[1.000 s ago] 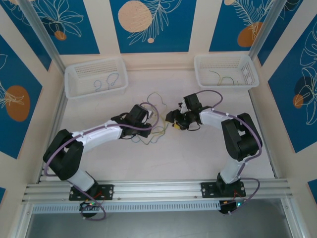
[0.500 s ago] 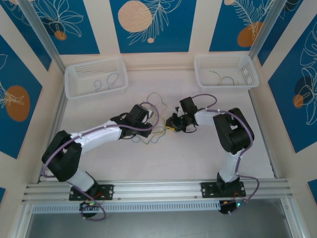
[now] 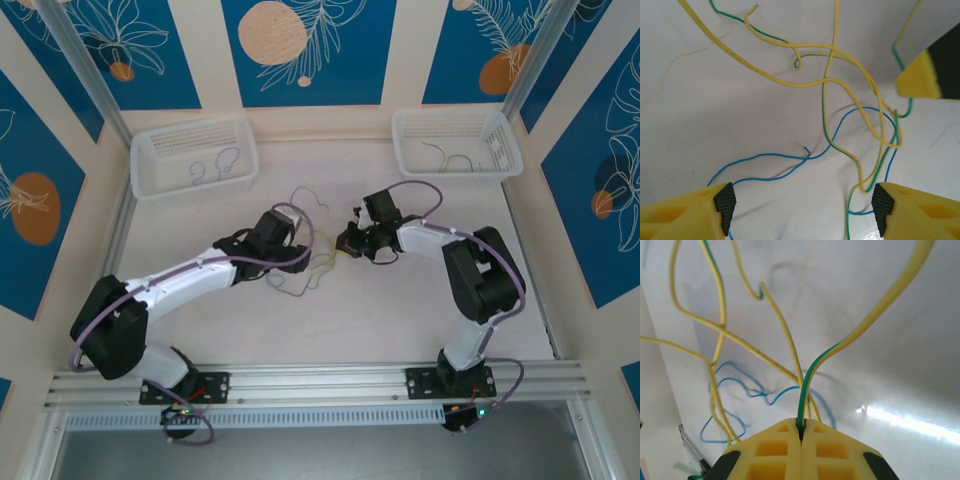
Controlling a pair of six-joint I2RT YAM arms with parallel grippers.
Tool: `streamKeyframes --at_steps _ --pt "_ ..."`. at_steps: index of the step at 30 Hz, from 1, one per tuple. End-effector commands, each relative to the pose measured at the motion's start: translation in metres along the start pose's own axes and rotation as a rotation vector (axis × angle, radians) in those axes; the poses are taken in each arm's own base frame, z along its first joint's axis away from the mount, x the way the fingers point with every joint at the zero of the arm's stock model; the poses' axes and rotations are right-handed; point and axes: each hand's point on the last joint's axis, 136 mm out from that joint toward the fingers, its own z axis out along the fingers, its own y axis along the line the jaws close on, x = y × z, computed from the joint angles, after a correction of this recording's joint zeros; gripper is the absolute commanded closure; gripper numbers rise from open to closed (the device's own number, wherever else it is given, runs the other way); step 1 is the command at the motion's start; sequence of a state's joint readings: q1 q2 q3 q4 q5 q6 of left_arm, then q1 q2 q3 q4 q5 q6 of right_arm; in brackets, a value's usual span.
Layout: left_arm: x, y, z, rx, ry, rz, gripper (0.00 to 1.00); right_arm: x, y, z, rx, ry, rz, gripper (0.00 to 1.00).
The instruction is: Untangle the cables
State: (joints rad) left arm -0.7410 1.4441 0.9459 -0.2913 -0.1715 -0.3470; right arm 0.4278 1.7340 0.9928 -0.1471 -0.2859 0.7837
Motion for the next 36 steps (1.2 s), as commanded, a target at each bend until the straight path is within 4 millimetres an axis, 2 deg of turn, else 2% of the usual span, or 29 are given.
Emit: streamKeyframes --at_steps 1,6,10,14,17,20,27,31,36 --pt "-0.010 0.004 -0.012 -0.029 -0.067 -0.003 0.25 -0.001 0.026 -0.025 -0.021 -0.034 -0.078 1.00" --pt "-0.027 -0.001 -0.031 0.010 -0.155 0.005 0.27 -0.001 0.056 -0.052 -0.061 -0.069 -0.144 1.00" --pt "-0.043 -0.014 -0.050 0.096 -0.240 0.028 0.28 0.000 0.082 -0.077 -0.126 -0.114 -0.198 1.00" --pt "-0.054 -0.035 -0.066 0.226 -0.311 0.063 0.29 0.003 0.107 -0.101 -0.193 -0.154 -0.263 1.00" --pt "-0.058 -0.049 -0.068 0.294 -0.308 0.092 0.27 0.008 0.127 -0.116 -0.265 -0.168 -0.313 1.00" --pt "-0.055 -0.055 -0.059 0.313 -0.278 0.109 0.23 0.014 0.143 -0.127 -0.319 -0.173 -0.351 1.00" --pt "-0.059 -0.065 -0.051 0.353 -0.275 0.130 0.20 0.023 0.165 -0.145 -0.401 -0.165 -0.392 1.00" --pt "-0.064 -0.078 -0.053 0.412 -0.287 0.162 0.35 0.027 0.169 -0.140 -0.417 -0.137 -0.404 1.00" --pt "-0.064 -0.084 -0.050 0.430 -0.279 0.178 0.70 0.024 0.166 -0.139 -0.404 -0.161 -0.398 1.00"
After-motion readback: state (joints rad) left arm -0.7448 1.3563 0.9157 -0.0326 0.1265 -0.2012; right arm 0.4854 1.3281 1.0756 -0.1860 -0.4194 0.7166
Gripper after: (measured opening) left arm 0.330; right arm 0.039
